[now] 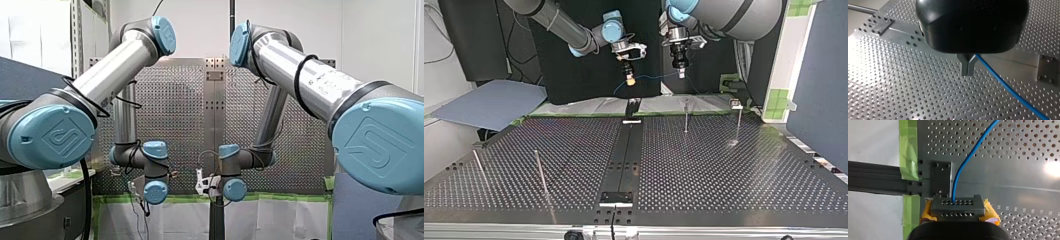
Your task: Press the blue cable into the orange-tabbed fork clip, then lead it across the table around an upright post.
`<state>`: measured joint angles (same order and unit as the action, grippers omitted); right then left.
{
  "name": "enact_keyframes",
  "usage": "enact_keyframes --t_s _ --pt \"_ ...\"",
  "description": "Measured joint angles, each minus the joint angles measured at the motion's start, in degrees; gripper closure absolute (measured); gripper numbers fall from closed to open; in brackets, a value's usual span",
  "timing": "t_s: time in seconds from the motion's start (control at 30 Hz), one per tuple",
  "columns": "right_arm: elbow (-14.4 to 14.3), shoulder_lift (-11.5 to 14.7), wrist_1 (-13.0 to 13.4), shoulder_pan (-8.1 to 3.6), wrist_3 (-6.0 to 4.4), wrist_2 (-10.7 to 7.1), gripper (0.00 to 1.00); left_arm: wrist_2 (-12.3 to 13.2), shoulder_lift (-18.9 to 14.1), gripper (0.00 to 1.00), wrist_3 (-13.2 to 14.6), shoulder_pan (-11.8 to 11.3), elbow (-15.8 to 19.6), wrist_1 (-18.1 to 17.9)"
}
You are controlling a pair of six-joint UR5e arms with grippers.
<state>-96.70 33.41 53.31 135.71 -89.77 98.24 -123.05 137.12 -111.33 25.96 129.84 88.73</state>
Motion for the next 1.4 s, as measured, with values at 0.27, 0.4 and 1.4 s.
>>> enact_keyframes --t_s 0.27,0.4,1.4 --pt "2.4 0.0 -3.4 -0.82 2.34 -1.14 1.00 2.4 3.7 1.00 -2.7 -2.2 -3.1 -2.1" --pt "2.6 0.0 -4.2 -1.48 2.80 -2.71 1.00 4.1 5.5 1.00 -3.4 -3.9 -3.4 -1.2" --pt "7.3 0.0 -5.3 -3.74 3.50 -8.44 1.00 12.8 15.3 1.00 -0.2 -11.3 -7.6 3.0"
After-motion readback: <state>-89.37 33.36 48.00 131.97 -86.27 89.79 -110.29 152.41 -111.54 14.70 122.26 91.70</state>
